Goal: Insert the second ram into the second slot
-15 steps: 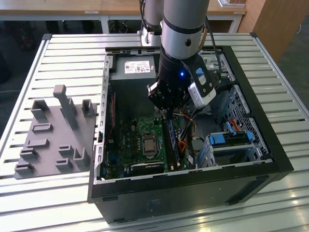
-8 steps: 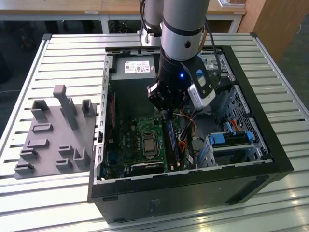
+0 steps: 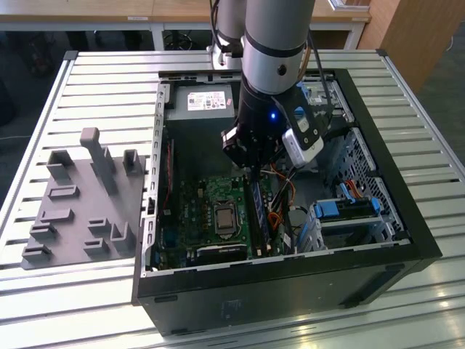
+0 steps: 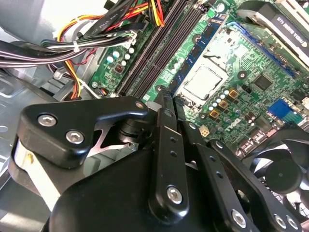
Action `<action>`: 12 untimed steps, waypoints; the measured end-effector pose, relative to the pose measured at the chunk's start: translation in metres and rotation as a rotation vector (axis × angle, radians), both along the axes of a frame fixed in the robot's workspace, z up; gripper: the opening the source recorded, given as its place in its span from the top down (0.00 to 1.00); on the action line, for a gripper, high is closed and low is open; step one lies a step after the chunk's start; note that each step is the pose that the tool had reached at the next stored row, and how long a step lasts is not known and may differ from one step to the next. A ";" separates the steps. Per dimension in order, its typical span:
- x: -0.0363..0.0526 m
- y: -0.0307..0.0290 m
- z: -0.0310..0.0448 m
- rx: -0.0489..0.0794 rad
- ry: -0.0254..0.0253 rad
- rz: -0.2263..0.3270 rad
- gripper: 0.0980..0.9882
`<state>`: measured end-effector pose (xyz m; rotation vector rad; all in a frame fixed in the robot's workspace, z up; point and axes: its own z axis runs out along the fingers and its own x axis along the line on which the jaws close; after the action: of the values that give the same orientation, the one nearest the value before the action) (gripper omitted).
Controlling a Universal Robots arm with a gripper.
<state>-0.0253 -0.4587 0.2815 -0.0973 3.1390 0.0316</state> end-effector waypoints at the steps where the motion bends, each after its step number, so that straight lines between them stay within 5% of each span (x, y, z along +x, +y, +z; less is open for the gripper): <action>1: 0.0000 0.0000 -0.0003 0.000 0.0000 0.000 0.96; 12: 0.0000 0.0000 -0.0038 0.000 0.0000 0.000 0.96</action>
<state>-0.0253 -0.4587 0.2777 -0.0973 3.1389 0.0317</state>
